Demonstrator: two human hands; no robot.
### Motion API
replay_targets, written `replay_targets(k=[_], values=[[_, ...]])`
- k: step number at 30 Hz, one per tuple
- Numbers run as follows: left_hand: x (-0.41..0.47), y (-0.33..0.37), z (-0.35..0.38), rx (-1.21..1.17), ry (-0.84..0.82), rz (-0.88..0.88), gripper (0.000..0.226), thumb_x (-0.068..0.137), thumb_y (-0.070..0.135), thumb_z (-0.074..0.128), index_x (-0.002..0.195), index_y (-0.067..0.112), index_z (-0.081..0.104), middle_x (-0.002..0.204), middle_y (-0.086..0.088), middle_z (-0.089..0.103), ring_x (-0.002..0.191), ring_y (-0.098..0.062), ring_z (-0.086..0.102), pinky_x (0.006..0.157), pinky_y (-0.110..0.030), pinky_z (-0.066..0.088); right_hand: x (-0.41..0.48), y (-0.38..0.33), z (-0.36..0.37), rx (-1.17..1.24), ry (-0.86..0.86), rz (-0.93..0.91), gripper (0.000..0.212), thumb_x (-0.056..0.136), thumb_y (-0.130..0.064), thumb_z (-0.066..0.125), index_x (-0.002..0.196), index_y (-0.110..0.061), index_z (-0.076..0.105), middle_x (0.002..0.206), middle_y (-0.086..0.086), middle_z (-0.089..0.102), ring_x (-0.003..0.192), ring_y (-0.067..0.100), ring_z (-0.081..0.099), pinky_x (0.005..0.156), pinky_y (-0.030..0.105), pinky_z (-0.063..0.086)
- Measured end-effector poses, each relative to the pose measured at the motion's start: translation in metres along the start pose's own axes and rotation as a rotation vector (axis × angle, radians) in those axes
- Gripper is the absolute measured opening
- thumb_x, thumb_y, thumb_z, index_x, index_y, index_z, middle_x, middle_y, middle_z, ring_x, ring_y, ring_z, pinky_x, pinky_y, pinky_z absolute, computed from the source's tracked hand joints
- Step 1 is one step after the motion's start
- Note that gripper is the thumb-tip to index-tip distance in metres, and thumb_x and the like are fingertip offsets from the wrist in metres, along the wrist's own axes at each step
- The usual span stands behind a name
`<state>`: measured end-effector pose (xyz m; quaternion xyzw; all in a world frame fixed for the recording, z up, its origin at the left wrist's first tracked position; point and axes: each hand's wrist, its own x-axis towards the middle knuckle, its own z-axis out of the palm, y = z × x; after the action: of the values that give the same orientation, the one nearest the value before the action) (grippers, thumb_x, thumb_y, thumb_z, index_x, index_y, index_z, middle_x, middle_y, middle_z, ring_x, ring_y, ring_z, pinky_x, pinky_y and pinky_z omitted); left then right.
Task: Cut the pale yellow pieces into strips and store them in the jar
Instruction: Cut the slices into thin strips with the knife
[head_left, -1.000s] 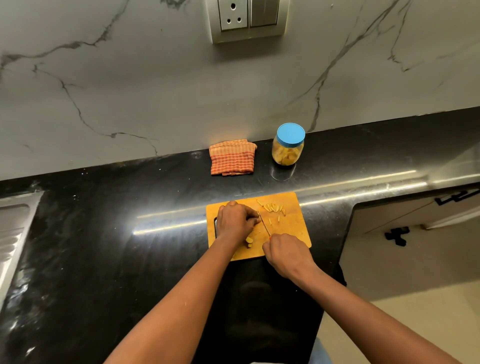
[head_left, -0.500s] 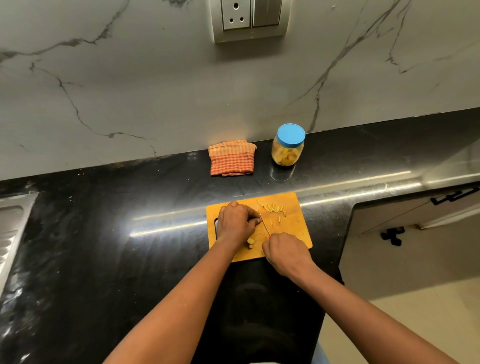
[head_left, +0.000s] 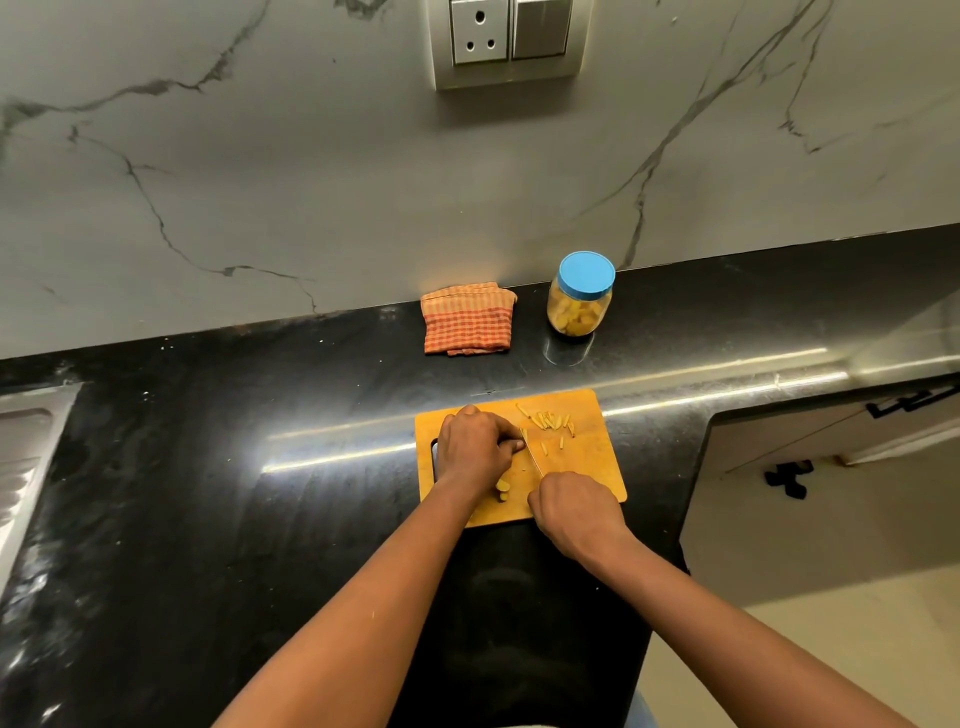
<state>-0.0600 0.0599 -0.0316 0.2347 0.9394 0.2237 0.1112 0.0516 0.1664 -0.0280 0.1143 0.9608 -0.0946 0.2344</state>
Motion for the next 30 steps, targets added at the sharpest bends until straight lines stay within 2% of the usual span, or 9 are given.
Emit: replay_targets(k=[6,10,16,19,21,28,30], values=[[-0.001,0.004,0.000,-0.025,0.007,-0.045,0.016,0.081,0.036,0.076,0.096,0.030,0.078,0.094,0.012,0.074,0.094,-0.009,0.059,0.085,-0.034,0.052,-0.013,0.005,0.003,0.072,0.018,0.050,0.026,0.102,-0.033,0.034,0.085,-0.021,0.050,0.083,-0.001,0.051,0.071,0.016,0.049,0.060,0.031,0.038],[-0.002,0.004,-0.001,-0.021,0.017,-0.062,0.020,0.081,0.039,0.076,0.097,0.028,0.078,0.097,0.011,0.073,0.097,-0.011,0.058,0.082,-0.029,0.049,-0.017,0.006,0.004,0.076,0.044,0.002,0.030,0.102,-0.027,0.034,0.101,-0.014,0.061,0.099,0.006,0.060,0.086,0.023,0.058,0.060,0.033,0.037],[-0.003,0.006,-0.004,-0.047,0.025,-0.091,0.021,0.080,0.039,0.077,0.096,0.026,0.078,0.097,0.010,0.073,0.095,-0.010,0.059,0.081,-0.028,0.050,-0.015,0.007,-0.003,0.074,0.069,-0.004,0.033,0.102,-0.033,0.031,0.094,-0.016,0.059,0.089,0.002,0.055,0.087,0.025,0.061,0.061,0.034,0.037],[-0.004,0.007,-0.004,-0.038,0.022,-0.093,0.020,0.080,0.039,0.076,0.096,0.027,0.078,0.098,0.011,0.073,0.096,-0.011,0.059,0.081,-0.029,0.049,-0.017,0.000,-0.012,0.068,0.071,-0.018,0.034,0.103,-0.029,0.032,0.098,-0.012,0.062,0.095,0.006,0.060,0.088,0.026,0.061,0.067,0.036,0.047],[-0.006,0.007,-0.004,-0.024,0.028,-0.083,0.019,0.082,0.039,0.075,0.097,0.027,0.077,0.099,0.011,0.073,0.097,-0.011,0.058,0.082,-0.029,0.048,-0.018,-0.004,-0.016,0.052,0.076,-0.031,0.035,0.104,-0.027,0.032,0.101,-0.010,0.063,0.099,0.008,0.061,0.091,0.028,0.061,0.071,0.037,0.049],[-0.007,0.009,-0.006,-0.020,0.017,-0.079,0.019,0.084,0.038,0.073,0.099,0.027,0.077,0.101,0.009,0.072,0.099,-0.012,0.057,0.083,-0.029,0.047,-0.011,-0.003,-0.014,0.058,0.087,-0.039,0.035,0.102,-0.032,0.032,0.091,-0.015,0.060,0.088,0.004,0.057,0.082,0.023,0.060,0.063,0.033,0.047],[-0.007,0.010,-0.007,-0.017,0.020,-0.080,0.019,0.084,0.037,0.073,0.100,0.027,0.077,0.102,0.008,0.072,0.099,-0.013,0.056,0.083,-0.028,0.046,-0.011,-0.002,-0.015,0.068,0.098,-0.037,0.035,0.103,-0.032,0.032,0.092,-0.014,0.061,0.089,0.005,0.059,0.082,0.023,0.060,0.065,0.034,0.048]])
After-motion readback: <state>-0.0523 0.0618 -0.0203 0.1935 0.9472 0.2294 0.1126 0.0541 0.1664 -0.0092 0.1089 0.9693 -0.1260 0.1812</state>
